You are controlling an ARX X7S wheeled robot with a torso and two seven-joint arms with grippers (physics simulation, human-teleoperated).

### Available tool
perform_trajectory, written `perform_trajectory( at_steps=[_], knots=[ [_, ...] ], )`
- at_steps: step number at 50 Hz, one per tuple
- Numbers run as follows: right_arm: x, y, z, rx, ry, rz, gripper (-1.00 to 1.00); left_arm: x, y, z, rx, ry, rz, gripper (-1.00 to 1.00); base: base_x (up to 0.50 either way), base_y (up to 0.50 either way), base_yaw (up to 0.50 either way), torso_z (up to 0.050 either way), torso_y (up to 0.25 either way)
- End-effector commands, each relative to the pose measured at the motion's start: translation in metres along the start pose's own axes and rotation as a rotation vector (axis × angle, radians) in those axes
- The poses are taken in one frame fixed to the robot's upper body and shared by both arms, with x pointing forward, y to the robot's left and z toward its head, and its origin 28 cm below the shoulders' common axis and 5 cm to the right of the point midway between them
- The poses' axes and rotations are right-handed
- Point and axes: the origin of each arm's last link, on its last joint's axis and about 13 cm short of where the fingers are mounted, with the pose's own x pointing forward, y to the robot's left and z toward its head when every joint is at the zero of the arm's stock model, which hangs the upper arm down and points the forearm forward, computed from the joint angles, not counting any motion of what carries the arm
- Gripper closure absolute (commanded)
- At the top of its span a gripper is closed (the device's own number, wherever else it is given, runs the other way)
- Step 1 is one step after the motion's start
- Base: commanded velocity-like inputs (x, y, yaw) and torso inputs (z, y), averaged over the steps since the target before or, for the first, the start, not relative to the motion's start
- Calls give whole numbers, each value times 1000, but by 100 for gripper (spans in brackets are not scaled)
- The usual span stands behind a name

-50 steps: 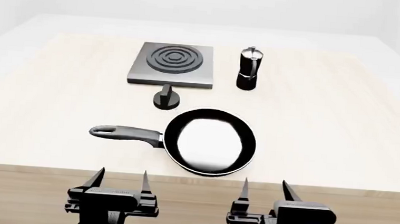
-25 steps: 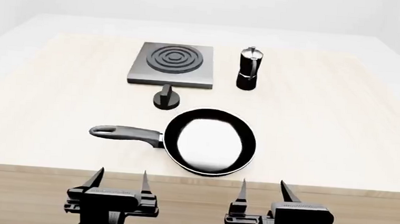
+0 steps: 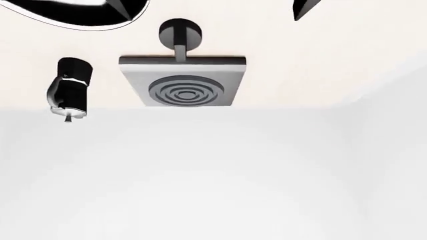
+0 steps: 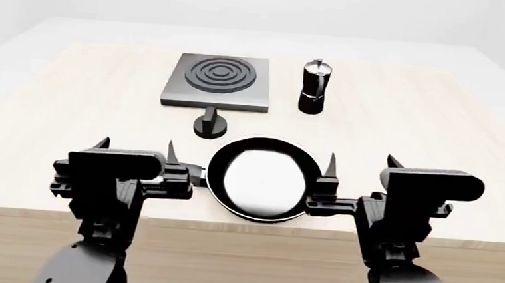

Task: Turn on the stove and put the frying pan on it.

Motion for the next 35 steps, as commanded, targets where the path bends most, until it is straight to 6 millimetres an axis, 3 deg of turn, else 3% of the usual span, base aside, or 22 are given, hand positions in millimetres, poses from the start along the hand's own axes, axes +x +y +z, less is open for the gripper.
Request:
perform_trajectory(
  at_steps=[1, 6, 8, 10, 17, 32, 35],
  knots=[
    [2, -7, 23, -29, -26, -31, -100, 3, 3, 22, 10, -22, 9, -100, 0, 0, 0, 0, 0],
    [16, -46, 39, -36, -65, -283, -100, 4, 4, 22, 13, -26, 14, -100, 0, 0, 0, 0, 0],
    [17, -72, 44, -57, -60, -431, -100, 5, 5, 22, 14, -26, 17, -100, 0, 0, 0, 0, 0],
    [12, -98, 47, -66, -51, -588, -100, 6, 6, 22, 14, -27, 22, -100, 0, 0, 0, 0, 0],
    [-11, -144, 44, -140, -69, -894, -100, 7, 8, 21, 14, -26, 24, -100, 0, 0, 0, 0, 0],
    [-29, -166, 35, -146, -39, -1021, -100, 9, 9, 20, 12, -25, 36, -100, 0, 0, 0, 0, 0],
    [-28, -167, 34, -142, -31, -1016, -100, 9, 9, 19, 14, -25, 35, -100, 500, 0, 0, 0, 0]
  ],
)
